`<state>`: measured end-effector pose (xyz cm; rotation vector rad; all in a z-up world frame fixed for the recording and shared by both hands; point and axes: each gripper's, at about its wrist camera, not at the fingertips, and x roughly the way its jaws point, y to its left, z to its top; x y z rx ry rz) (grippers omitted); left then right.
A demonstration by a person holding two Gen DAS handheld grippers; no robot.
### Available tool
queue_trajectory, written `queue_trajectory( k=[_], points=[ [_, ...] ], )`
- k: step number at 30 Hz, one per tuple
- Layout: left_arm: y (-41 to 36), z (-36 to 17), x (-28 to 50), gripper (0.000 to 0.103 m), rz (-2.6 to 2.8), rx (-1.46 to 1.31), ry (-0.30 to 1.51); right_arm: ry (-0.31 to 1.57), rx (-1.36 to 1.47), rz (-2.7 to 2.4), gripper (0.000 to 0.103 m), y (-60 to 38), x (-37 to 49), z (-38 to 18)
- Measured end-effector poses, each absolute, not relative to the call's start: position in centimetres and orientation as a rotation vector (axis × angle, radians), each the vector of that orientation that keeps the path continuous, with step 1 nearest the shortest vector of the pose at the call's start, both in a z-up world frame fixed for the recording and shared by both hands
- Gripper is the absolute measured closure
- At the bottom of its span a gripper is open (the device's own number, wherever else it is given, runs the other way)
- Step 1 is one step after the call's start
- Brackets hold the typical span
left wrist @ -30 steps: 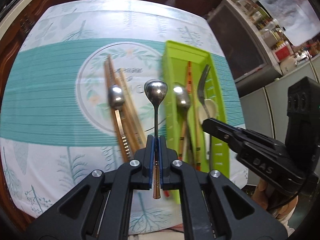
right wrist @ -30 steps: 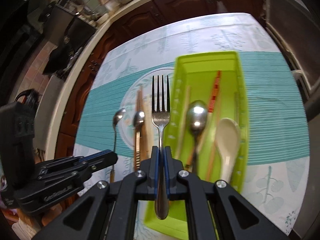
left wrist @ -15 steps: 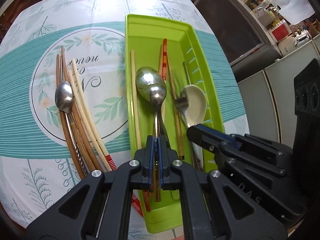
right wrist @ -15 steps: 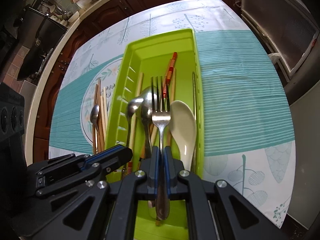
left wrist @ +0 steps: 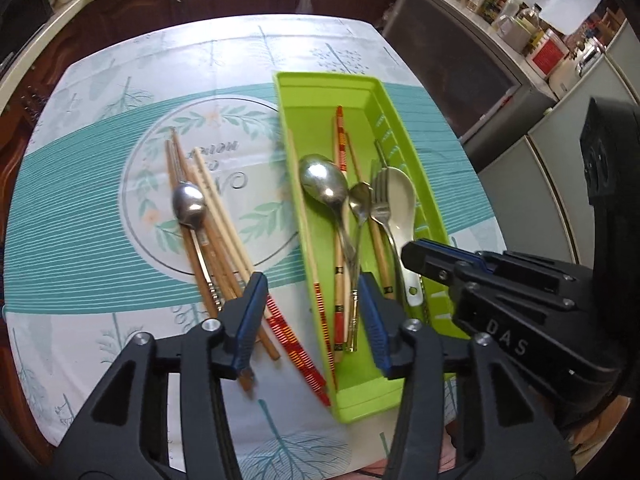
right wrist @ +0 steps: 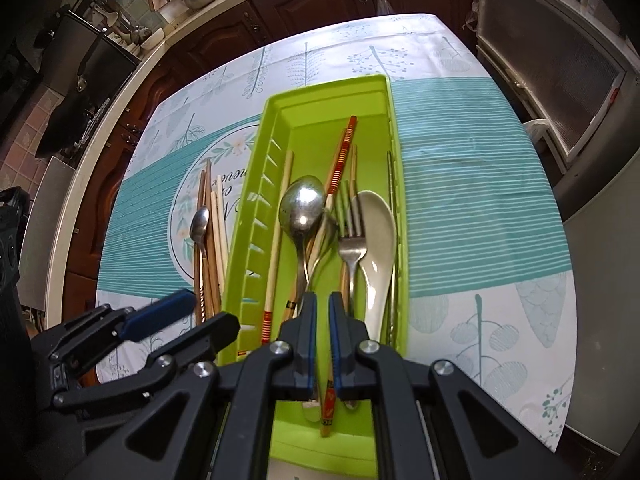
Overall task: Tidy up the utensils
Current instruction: 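Open both grippers to release the teaspoon and fork into the tray, then move both open grippers back over the remaining chopsticks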
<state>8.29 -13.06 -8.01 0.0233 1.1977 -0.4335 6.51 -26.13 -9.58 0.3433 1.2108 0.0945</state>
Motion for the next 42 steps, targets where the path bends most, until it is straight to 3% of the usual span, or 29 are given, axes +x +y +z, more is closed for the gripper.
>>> queue_trajectory(
  k=[19, 42],
  points=[
    [-4.2, -6.1, 7.2, 0.058, -0.188, 0.038, 1.095, 1.173, 0.314, 0.103, 0.097, -22.9, 4.9, -7.5],
    [-3.2, -5.3, 7.9, 0.057, -0.170, 0.049, 1.094, 1.146, 0.269, 0.186, 0.097, -19.3, 5.8, -5.7]
  ],
)
